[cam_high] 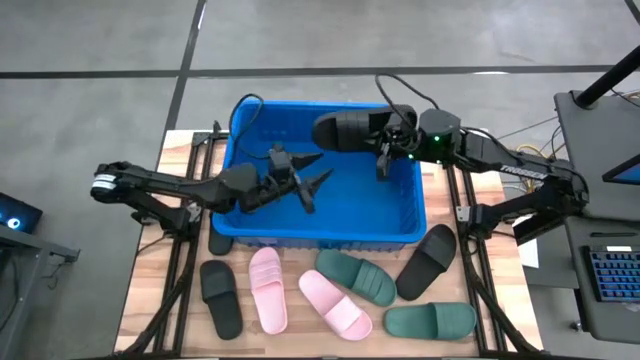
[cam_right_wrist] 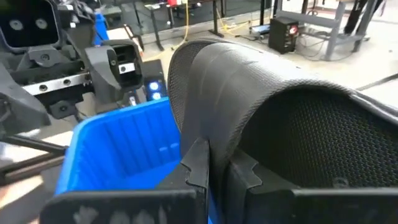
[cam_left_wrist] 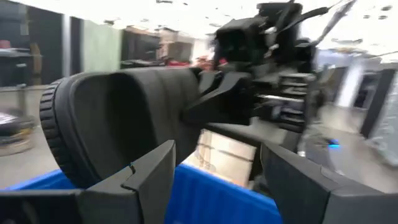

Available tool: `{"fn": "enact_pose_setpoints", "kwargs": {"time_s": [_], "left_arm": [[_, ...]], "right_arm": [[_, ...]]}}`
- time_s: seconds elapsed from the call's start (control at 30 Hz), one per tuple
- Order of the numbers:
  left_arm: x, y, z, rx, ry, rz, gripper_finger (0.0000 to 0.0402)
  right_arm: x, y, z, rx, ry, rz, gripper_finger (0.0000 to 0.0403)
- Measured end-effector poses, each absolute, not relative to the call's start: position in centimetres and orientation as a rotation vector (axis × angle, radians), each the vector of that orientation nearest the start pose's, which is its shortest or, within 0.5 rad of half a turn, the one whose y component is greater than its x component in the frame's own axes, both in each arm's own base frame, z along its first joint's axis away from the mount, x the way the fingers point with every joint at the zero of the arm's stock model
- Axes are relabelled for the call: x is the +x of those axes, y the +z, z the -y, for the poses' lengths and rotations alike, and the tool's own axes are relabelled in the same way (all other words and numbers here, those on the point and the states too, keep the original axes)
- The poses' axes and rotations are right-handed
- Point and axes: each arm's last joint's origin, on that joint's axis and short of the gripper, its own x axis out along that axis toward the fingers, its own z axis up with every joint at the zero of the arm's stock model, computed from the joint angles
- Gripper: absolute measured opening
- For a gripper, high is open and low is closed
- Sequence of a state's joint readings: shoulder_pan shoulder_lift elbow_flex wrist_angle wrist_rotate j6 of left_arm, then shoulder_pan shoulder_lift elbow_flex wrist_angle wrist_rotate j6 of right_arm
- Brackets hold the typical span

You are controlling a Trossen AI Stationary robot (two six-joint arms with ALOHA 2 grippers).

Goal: Pick and place slides into bin
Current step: Put the black slide into the blue bin

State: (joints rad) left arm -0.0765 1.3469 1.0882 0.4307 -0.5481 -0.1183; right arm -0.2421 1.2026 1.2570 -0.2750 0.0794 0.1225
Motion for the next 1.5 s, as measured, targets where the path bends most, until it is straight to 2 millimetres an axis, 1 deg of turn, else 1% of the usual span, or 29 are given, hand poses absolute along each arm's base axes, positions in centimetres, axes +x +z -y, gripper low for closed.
{"fn": "enact_pose_setpoints", "kwargs": {"time_s": [0.17,0.37,0.57,0.77,0.9,1.07,1.27,1.43,1.5], "left_arm": [[31.6,36.8,0.4,-0.156,0.48,0.169,0.0222],[32.2,36.3,-0.5,-0.151,0.512,0.157,0.0222],[32.3,36.2,-1.3,-0.15,0.544,0.156,0.0222],[32.3,36.1,-2.3,-0.148,0.566,0.164,0.0222],[32.4,36.1,-3.0,-0.146,0.536,0.164,0.0219],[32.4,36.1,-3.3,-0.148,0.524,0.166,0.0204],[32.4,36.2,-3.9,-0.141,0.435,0.165,0.019],[32.3,36.3,-4.4,-0.14,0.441,0.177,0.0188],[32.3,36.4,-4.4,-0.141,0.439,0.191,0.0182]], "right_arm": [[26.1,40.6,6.7,0.092,-0.331,-0.202,0.0012],[26.9,41.1,6.7,0.038,-0.292,-0.215,0.0012],[26.8,41.4,6.6,0.039,-0.283,-0.215,0.0012],[26.6,41.5,6.5,0.076,-0.286,-0.209,0.0012],[26.9,41.4,6.5,0.101,-0.288,-0.206,0.0012],[27.1,41.3,6.5,0.105,-0.287,-0.212,0.0012],[27.1,41.4,6.4,0.117,-0.255,-0.193,0.0012],[27.1,41.4,6.4,0.127,-0.246,-0.188,0.0012],[27.1,41.5,6.4,0.127,-0.245,-0.181,0.0012]]}}
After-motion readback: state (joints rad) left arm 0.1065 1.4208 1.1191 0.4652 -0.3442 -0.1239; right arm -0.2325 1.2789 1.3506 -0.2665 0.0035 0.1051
